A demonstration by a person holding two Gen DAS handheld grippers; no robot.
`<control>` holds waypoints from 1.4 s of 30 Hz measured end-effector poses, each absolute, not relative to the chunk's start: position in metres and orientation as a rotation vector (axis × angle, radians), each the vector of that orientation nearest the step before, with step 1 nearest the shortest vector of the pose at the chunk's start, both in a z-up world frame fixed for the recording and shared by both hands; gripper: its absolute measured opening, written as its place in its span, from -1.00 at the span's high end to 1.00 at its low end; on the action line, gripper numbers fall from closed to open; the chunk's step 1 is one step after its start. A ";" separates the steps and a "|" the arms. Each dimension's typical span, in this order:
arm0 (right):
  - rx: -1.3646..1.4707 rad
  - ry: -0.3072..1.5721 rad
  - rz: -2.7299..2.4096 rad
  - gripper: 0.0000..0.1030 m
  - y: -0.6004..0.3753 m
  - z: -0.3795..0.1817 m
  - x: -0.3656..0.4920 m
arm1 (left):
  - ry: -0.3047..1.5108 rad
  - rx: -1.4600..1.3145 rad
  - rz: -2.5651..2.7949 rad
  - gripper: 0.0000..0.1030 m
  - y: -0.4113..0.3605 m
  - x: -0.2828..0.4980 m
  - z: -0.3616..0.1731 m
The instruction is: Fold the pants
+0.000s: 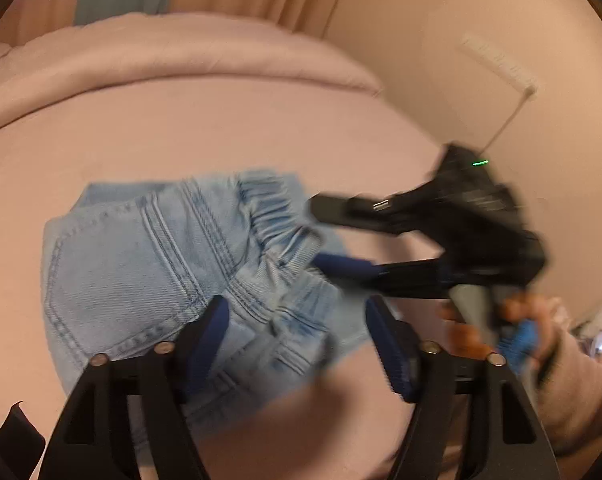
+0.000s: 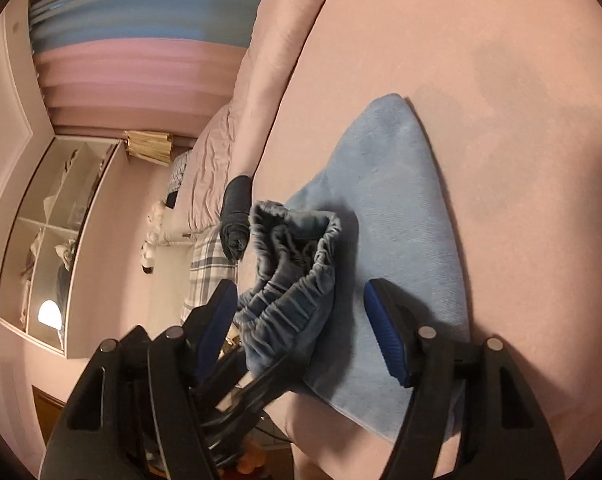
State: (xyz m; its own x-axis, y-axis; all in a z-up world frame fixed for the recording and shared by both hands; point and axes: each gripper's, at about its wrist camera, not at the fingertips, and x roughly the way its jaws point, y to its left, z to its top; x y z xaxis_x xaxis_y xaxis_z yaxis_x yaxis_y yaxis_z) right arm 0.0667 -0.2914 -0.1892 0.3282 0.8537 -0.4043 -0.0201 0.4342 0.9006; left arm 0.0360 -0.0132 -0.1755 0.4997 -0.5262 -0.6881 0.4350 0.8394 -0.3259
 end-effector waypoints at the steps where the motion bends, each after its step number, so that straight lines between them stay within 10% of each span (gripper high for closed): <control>1: 0.945 1.095 0.702 -0.35 -0.289 -0.187 0.069 | 0.852 -0.106 -0.580 -0.43 -0.008 0.030 -0.172; 13: 0.456 1.226 0.678 -0.33 -0.221 -0.161 0.082 | 0.875 -0.365 -0.269 -0.43 0.099 0.023 -0.202; 17: 0.357 1.229 0.667 0.19 -0.200 -0.172 0.084 | 0.902 -0.391 -0.257 -0.43 0.106 0.020 -0.213; 25: 0.371 1.077 0.682 0.45 -0.216 -0.139 0.082 | 0.899 -0.377 -0.300 -0.43 0.090 0.034 -0.199; 42: 0.356 1.128 0.517 0.10 -0.288 -0.155 0.081 | 1.007 -0.360 -0.295 -0.43 0.068 0.054 -0.220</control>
